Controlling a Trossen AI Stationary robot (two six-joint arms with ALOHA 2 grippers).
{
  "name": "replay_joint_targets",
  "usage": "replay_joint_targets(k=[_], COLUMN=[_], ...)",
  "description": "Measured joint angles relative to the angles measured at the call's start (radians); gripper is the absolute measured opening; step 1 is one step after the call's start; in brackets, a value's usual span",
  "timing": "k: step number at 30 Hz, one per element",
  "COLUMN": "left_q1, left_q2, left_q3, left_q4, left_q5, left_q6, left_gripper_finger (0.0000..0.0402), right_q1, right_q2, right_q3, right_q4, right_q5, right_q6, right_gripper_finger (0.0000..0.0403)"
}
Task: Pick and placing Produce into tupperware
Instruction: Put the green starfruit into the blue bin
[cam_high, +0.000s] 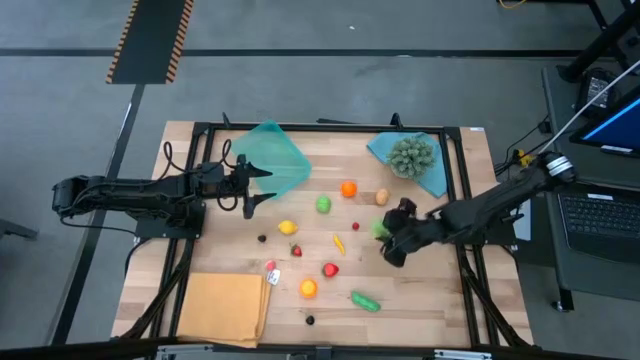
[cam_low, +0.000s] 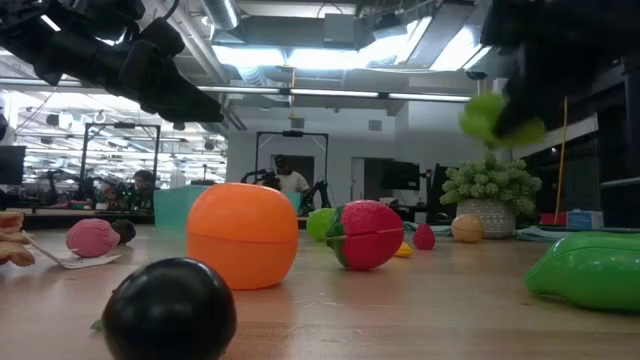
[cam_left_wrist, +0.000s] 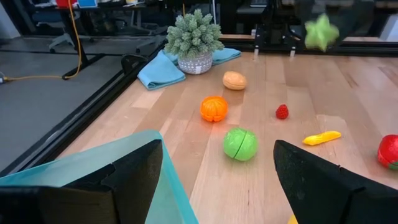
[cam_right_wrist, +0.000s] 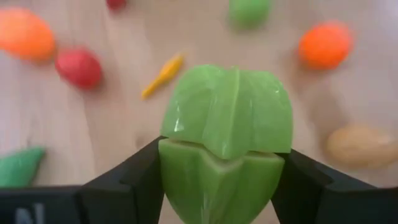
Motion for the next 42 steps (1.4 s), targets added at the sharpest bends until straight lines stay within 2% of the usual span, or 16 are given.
replay_joint_targets(k=[8,12,16,21,24,32,42], left_q1=[0.0,0.0,0.0,0.0,0.0,0.0,0.0], left_q2=[0.0,0.0,0.0,0.0,0.0,0.0,0.0], left_q3=[0.0,0.0,0.0,0.0,0.0,0.0,0.0], left_q4=[0.0,0.0,0.002,0.068,0.083,0.091,0.121], left_q5=[0.0,0.0,0.006,0.074,0.125,0.144,0.144], left_q6=[0.0,0.001,0.044,0.052,0.052,0.048,0.052], left_gripper_finger=[0.03,0.03,0.03,0.03,0.03,0.03,0.03], right_q1=[-0.003,-0.009,-0.029,-0.066,-0.1,-0.211,-0.341], right_q2=[-0.193,-0.251,-0.299,-0.33,-0.331,-0.308,-0.122], right_q3=[-0.009,-0.113,-0.266,-0.416,-0.469,-0.508,-0.507], right_q4=[0.033,0.233,0.515,0.905,1.05,1.126,1.346], right_q5=[0.178,0.182,0.174,0.05,-0.016,-0.147,-0.315], right_q6=[-0.199,-0.323,-0.448,-0.641,-0.703,-0.688,-0.726], right_gripper_finger=[0.0227,0.0227,0.0227,0.0227,0.0227,0.0228,0.0228])
